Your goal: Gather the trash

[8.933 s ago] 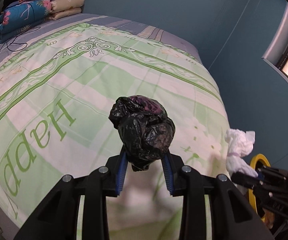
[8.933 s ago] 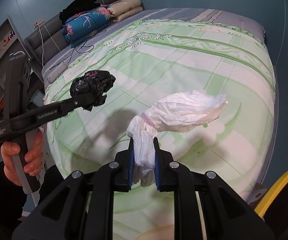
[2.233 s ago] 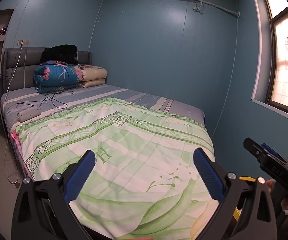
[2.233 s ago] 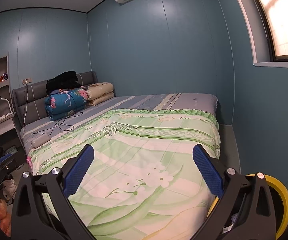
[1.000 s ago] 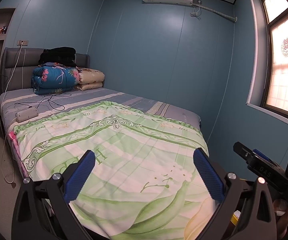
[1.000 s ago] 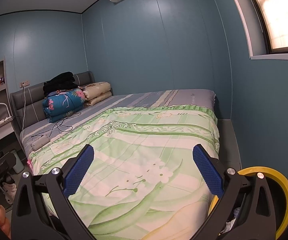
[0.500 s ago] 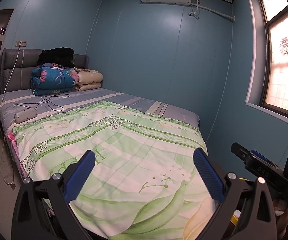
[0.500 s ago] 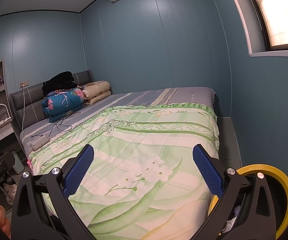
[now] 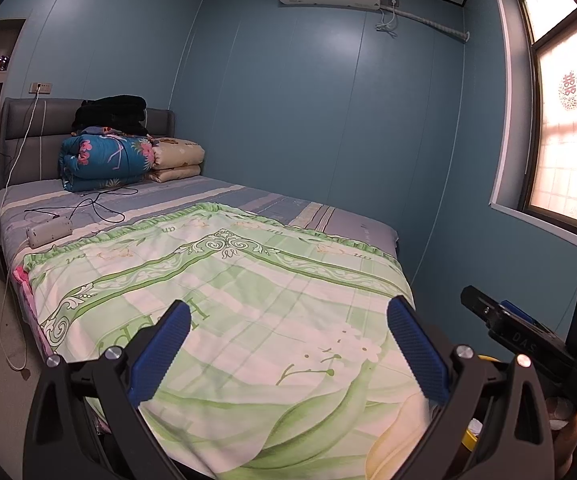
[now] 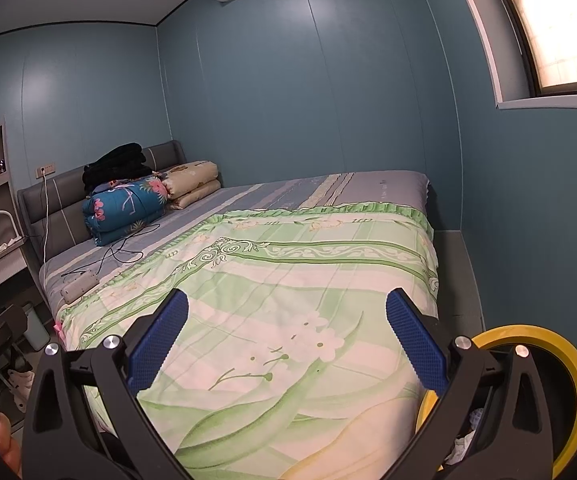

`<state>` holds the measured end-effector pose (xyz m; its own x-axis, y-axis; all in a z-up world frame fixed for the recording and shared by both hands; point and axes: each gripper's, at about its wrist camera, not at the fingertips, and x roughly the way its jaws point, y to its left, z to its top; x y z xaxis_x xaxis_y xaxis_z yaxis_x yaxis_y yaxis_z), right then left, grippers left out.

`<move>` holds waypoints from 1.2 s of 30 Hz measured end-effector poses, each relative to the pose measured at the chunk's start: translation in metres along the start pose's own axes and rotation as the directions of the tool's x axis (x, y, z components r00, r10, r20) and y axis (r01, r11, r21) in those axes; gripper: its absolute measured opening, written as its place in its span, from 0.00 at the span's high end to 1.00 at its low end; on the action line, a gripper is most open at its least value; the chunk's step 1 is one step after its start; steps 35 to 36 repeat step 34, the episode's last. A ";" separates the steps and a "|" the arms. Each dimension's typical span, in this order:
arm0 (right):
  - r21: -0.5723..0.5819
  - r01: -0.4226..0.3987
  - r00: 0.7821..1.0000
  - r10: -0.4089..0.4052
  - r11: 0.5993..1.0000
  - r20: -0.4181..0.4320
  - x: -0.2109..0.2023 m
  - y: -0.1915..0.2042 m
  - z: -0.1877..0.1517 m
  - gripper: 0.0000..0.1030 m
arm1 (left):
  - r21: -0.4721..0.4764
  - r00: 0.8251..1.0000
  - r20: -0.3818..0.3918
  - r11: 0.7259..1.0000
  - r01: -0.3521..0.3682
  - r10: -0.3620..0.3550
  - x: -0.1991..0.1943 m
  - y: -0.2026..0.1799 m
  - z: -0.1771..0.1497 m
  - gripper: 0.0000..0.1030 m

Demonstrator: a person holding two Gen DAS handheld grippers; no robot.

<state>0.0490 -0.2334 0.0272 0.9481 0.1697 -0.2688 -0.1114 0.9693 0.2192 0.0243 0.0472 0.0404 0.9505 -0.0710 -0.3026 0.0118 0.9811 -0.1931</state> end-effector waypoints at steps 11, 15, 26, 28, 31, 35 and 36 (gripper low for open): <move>0.007 0.012 1.000 -0.012 1.000 -0.001 -0.002 -0.003 0.001 0.08 | 0.012 1.000 -0.004 1.000 0.008 -0.008 0.003 -0.004 -0.001 0.08; 0.017 0.017 1.000 -0.017 1.000 -0.009 0.000 -0.005 0.000 0.08 | 0.010 1.000 -0.010 1.000 0.011 -0.011 0.005 -0.005 -0.002 0.08; 0.020 0.021 1.000 -0.021 1.000 -0.018 0.004 -0.008 -0.001 0.08 | 0.005 1.000 -0.012 1.000 0.018 -0.018 0.008 -0.005 -0.002 0.08; 0.022 0.022 1.000 -0.022 1.000 -0.022 0.005 -0.009 -0.001 0.08 | 0.003 1.000 -0.015 1.000 0.020 -0.019 0.008 -0.005 -0.003 0.08; 0.024 0.022 0.999 -0.021 0.999 -0.026 0.007 -0.010 -0.002 0.08 | 0.005 1.000 -0.019 1.000 0.022 -0.022 0.008 -0.005 -0.004 0.08; 0.026 0.021 0.999 -0.021 0.999 -0.028 0.007 -0.010 -0.002 0.08 | 0.000 0.999 -0.024 1.000 0.023 -0.023 0.009 -0.004 -0.005 0.08; 0.026 0.021 0.999 -0.021 0.999 -0.028 0.007 -0.010 -0.002 0.08 | 0.000 0.999 -0.024 1.000 0.023 -0.023 0.009 -0.004 -0.005 0.08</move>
